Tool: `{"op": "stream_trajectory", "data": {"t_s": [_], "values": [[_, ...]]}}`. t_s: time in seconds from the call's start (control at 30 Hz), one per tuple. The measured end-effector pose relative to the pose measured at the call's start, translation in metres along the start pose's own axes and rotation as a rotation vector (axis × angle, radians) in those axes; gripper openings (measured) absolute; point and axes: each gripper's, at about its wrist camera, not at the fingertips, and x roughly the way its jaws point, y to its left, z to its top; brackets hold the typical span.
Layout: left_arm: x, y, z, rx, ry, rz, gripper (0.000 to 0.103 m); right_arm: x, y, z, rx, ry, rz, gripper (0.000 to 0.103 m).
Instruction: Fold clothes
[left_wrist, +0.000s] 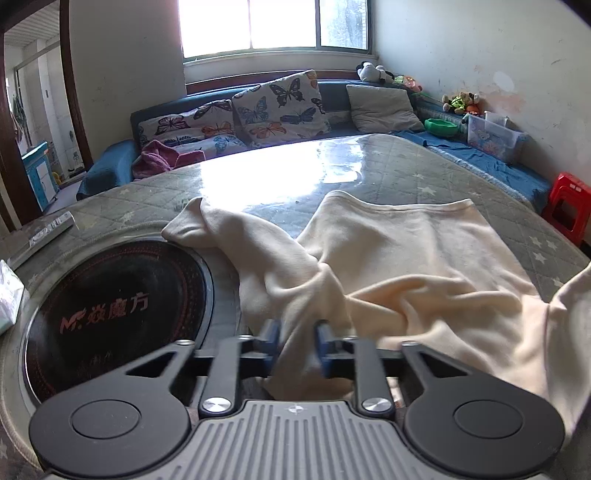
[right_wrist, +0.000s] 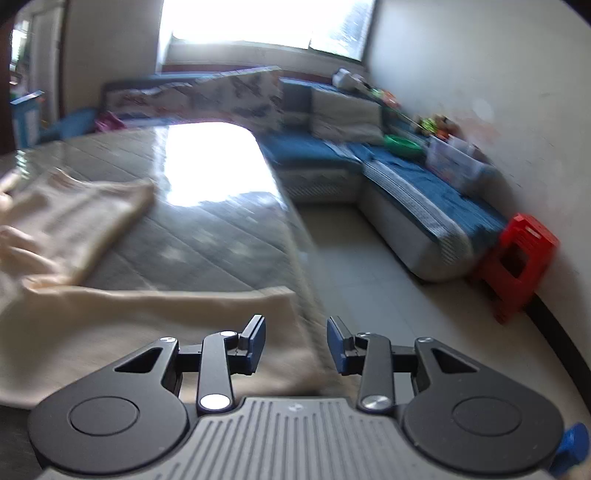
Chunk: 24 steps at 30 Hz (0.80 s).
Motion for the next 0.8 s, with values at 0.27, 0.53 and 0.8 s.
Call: {"op": "stream_trajectory", "data": {"t_s": [0.27,0.53,0.8], "values": [[-0.024,0.005,-0.017,-0.001,-0.015,0.011,0.011,-0.012,0.065,0.028,-0.070,-0.057,0.312,0.049],[-0.048,0.012,-0.041,-0.030,0.009,0.020,0.011,-0.013,0.149,0.029,-0.310,-0.046,0.538,0.050],[-0.074,0.013,-0.066,-0.026,0.048,-0.007,0.011,-0.020,0.171,0.005,-0.444,0.045,0.629,0.053]]}}
